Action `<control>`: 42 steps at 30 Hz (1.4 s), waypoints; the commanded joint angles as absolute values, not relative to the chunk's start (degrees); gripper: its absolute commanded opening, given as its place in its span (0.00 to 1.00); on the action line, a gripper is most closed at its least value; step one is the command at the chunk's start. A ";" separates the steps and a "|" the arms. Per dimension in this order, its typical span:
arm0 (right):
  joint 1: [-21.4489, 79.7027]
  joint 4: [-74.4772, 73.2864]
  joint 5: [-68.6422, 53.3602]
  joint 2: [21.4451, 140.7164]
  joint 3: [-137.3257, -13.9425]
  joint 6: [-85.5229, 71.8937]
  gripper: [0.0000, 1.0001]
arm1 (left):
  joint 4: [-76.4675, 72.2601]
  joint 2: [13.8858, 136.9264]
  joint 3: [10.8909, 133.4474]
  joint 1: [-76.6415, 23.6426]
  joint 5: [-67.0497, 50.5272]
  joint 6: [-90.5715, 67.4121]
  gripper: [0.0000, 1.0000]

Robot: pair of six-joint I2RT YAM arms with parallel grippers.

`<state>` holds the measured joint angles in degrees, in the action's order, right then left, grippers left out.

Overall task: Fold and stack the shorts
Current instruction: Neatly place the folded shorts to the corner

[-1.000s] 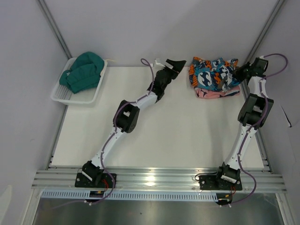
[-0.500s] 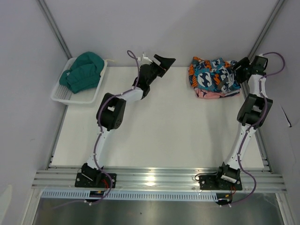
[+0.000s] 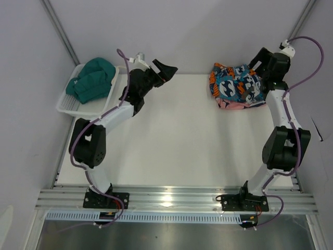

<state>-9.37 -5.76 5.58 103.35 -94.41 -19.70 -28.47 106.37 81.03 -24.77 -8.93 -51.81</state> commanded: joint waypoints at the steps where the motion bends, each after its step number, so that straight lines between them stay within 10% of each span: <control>1: -8.53 3.68 7.92 96.70 -85.10 -16.26 1.00 | -22.43 94.70 73.06 -23.29 -6.86 -43.53 0.99; 28: -3.69 14.58 -16.52 33.76 -14.34 -17.14 0.99 | 7.02 14.37 14.09 -22.59 19.16 -27.07 0.99; 42: -3.34 14.94 -18.28 28.74 -10.20 -17.58 1.00 | 10.46 10.54 10.55 -22.59 22.06 -28.83 0.99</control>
